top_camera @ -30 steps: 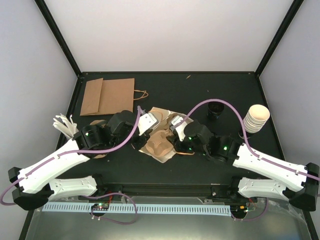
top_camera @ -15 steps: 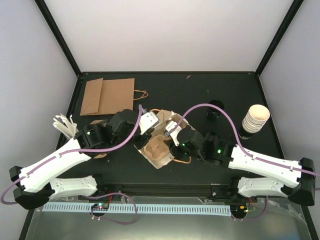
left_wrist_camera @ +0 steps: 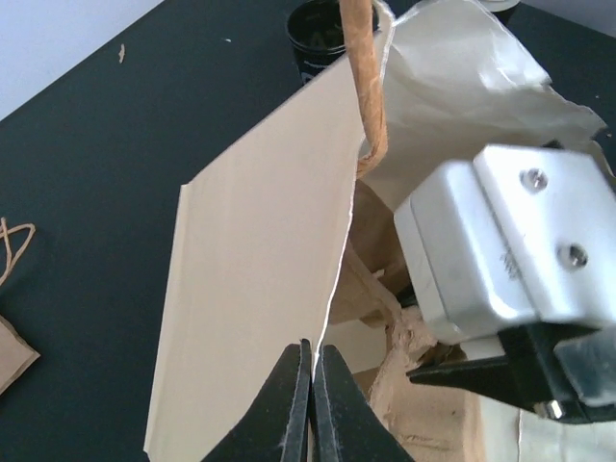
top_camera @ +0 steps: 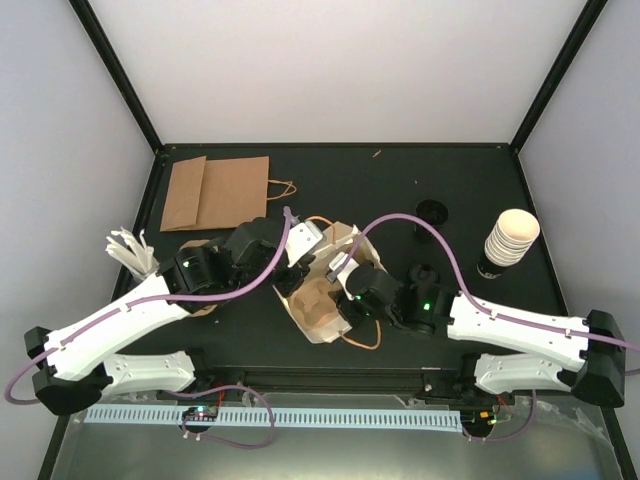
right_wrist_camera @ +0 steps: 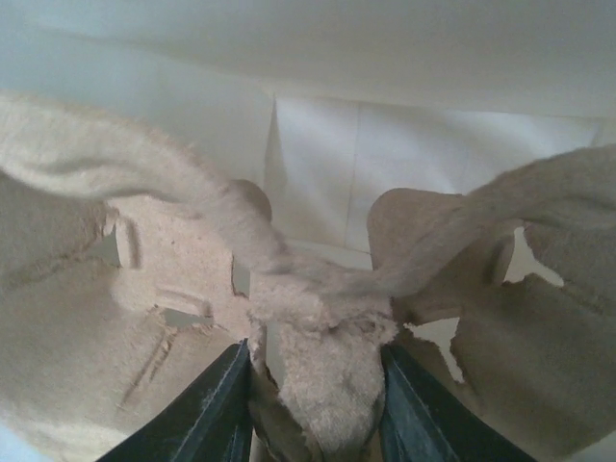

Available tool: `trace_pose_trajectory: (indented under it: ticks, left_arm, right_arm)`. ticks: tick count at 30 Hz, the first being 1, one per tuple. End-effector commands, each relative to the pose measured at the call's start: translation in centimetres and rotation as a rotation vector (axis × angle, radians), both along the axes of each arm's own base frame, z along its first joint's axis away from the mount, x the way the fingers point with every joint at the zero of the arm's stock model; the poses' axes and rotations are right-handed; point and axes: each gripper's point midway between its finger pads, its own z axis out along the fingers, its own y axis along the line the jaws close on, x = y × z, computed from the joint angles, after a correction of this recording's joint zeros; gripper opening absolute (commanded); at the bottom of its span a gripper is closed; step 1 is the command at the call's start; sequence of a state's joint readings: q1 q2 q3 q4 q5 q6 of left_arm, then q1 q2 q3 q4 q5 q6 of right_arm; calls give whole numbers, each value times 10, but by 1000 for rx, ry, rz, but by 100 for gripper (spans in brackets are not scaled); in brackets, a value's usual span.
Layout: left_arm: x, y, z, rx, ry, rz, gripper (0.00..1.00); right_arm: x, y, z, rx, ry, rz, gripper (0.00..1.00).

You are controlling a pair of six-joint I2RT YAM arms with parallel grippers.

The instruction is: Pack the takeout coffee

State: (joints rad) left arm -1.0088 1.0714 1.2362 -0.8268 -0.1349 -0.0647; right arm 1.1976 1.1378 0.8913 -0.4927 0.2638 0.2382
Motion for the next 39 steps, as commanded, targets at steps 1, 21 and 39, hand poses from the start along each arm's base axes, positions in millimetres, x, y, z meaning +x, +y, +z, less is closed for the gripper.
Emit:
trace_pose_trajectory:
  ticks: [1, 21, 39]
  left_arm:
    - [7, -8, 24, -85, -32, 23, 2]
    - [-8, -23, 19, -129, -5, -42, 2]
    - [-12, -34, 32, -171, -9, -67, 2]
  right_arm:
    - [-6, 2, -15, -10, 28, -6, 36]
    - [-3, 13, -37, -59, 182, -104, 36]
    - [20, 10, -42, -37, 22, -183, 36]
